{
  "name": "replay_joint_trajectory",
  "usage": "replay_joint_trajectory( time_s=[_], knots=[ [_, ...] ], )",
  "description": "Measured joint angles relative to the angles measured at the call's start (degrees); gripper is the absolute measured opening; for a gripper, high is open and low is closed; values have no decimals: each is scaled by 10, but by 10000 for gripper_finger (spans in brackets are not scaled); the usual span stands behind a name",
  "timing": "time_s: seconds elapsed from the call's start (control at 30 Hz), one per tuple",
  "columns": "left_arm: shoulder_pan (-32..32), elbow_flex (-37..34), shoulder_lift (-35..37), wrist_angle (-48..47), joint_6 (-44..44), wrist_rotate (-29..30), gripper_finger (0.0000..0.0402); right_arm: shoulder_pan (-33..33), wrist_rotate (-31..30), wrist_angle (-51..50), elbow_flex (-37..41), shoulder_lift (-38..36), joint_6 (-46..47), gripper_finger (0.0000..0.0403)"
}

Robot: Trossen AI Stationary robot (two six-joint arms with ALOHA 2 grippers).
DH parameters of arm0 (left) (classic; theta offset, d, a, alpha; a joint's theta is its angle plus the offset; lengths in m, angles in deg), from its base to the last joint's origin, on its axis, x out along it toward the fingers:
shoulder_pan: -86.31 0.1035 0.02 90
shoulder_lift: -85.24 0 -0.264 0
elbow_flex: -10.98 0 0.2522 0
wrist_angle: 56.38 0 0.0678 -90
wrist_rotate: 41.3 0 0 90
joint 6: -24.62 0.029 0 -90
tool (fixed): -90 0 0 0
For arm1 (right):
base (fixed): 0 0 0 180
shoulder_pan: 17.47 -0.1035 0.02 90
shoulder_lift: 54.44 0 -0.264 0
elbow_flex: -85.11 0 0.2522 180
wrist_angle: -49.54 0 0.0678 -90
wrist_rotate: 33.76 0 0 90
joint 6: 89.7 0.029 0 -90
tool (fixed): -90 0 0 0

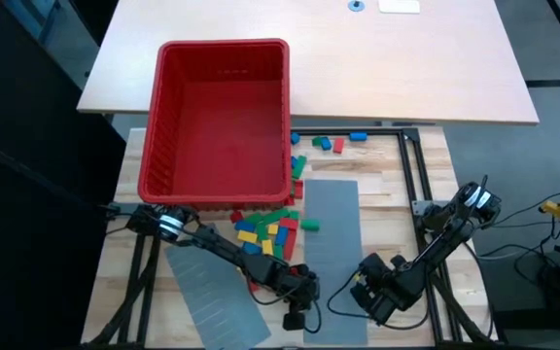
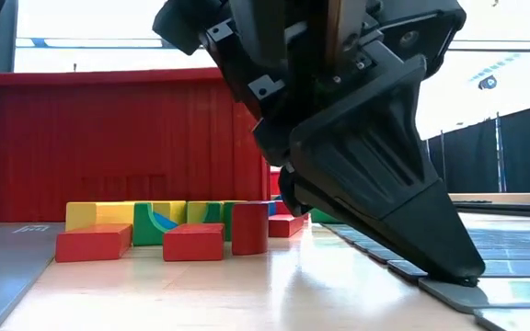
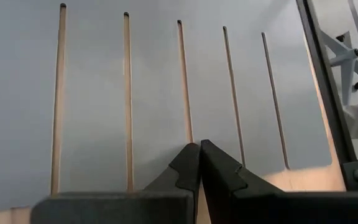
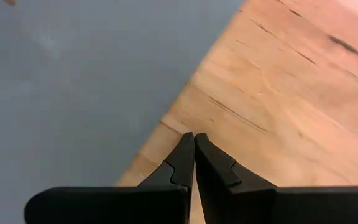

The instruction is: Sort blocks

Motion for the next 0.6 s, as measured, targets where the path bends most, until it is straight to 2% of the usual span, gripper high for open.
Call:
replay_joint_trajectory(
  time_s=[0.23, 0.37, 0.6],
  knots=[
    [-2, 34, 0, -23, 26, -14, 1, 4, -17, 63, -2, 1, -9, 0],
    [-2, 86, 2, -53, 62, -1, 1, 14, -34, 112, -1, 2, -20, 0],
    [3, 137, 3, -93, 79, 26, 0, 27, -32, 120, -1, 2, -40, 0]
  ],
)
